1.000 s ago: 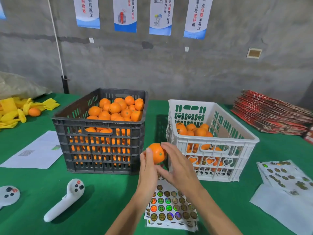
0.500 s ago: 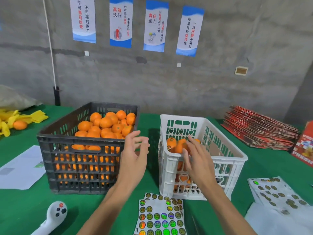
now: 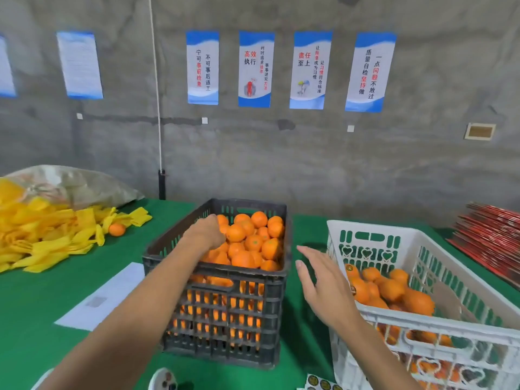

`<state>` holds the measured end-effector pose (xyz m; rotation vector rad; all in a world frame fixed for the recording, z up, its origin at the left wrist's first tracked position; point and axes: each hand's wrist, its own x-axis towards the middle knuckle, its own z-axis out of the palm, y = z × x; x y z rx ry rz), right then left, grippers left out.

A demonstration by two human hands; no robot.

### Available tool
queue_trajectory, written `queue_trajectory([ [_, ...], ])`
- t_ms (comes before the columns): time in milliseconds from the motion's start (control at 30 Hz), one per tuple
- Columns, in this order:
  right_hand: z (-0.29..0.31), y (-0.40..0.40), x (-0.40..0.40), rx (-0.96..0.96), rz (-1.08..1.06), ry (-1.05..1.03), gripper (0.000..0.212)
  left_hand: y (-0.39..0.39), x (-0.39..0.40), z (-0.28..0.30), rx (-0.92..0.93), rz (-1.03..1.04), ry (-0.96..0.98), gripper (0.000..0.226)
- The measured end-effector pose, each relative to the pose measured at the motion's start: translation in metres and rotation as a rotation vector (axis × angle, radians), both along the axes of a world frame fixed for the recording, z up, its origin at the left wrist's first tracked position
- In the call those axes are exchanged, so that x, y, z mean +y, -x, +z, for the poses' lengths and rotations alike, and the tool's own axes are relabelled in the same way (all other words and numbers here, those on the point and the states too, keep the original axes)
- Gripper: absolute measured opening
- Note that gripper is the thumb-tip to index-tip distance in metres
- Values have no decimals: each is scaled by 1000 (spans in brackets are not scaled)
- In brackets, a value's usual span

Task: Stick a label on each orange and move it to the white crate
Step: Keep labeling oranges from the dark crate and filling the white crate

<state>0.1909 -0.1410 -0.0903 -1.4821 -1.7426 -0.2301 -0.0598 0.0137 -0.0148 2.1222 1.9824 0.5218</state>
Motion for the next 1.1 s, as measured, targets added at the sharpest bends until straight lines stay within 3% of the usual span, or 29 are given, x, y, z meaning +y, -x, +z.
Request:
queue_trajectory([
  [133, -6, 10, 16, 66, 18, 47, 41, -8, 39, -12, 187, -105, 236, 80],
  [300, -12, 11, 31, 132, 10, 85, 42, -25, 72, -34, 443, -215, 394, 81],
  [500, -15, 8, 41, 194, 7, 84, 44, -21, 87, -46, 515, -170, 335, 69],
  [633, -17, 8, 35, 227, 12, 81, 43, -8, 85, -46, 328, -154, 335, 65],
  [833, -13, 7, 9, 230, -6, 69, 41, -2, 36, -19, 15, -301, -202, 68],
  [967, -7, 10, -17, 236, 19, 47, 41, -5, -37, -14, -398, -430, -458, 58],
  [1100, -15, 14, -43, 211, -1, 26, 40, -22, -113, -36, -767, -545, -488, 60],
])
